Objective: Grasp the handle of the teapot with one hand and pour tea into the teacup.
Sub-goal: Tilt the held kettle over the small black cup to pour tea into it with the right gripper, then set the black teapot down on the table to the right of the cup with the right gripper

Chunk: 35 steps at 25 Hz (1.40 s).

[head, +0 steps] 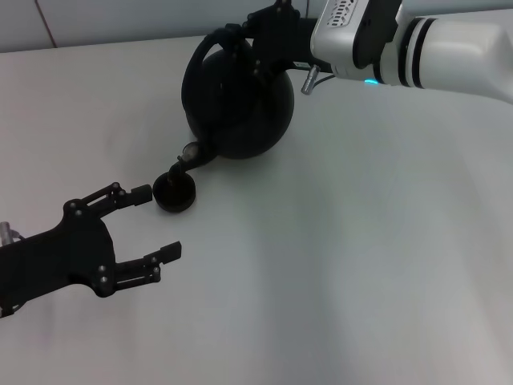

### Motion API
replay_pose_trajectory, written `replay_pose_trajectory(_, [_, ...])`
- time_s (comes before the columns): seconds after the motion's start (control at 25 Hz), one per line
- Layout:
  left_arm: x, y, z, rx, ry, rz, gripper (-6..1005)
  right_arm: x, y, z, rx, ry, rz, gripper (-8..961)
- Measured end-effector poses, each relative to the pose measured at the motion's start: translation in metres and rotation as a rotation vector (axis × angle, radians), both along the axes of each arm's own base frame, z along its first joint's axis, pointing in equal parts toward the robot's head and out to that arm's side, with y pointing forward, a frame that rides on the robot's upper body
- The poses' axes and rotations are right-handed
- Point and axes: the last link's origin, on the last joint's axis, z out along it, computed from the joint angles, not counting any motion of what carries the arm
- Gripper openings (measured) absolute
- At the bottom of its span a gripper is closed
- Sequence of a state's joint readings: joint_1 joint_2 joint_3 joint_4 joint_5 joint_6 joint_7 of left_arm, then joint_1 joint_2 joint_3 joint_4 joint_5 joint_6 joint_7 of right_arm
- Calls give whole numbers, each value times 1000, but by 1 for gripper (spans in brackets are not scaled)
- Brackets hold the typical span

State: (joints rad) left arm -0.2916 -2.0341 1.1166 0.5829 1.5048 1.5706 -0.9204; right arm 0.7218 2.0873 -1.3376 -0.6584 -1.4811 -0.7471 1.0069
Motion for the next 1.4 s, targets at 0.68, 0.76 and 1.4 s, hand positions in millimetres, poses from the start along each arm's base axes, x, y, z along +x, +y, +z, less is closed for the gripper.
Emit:
replay_pose_trajectory(0.68, [2,3,0,12,7,-5,860,23,-11,11,35,161,-121,126])
replay_pose_trajectory(0.76, [3,3,0,14,7,-8,860,27,-13,14,46,198,-146,125])
replay_pose_trajectory(1.4, [3,6,0,21,14,-10,859,84,-31,41,166,460,-394,141])
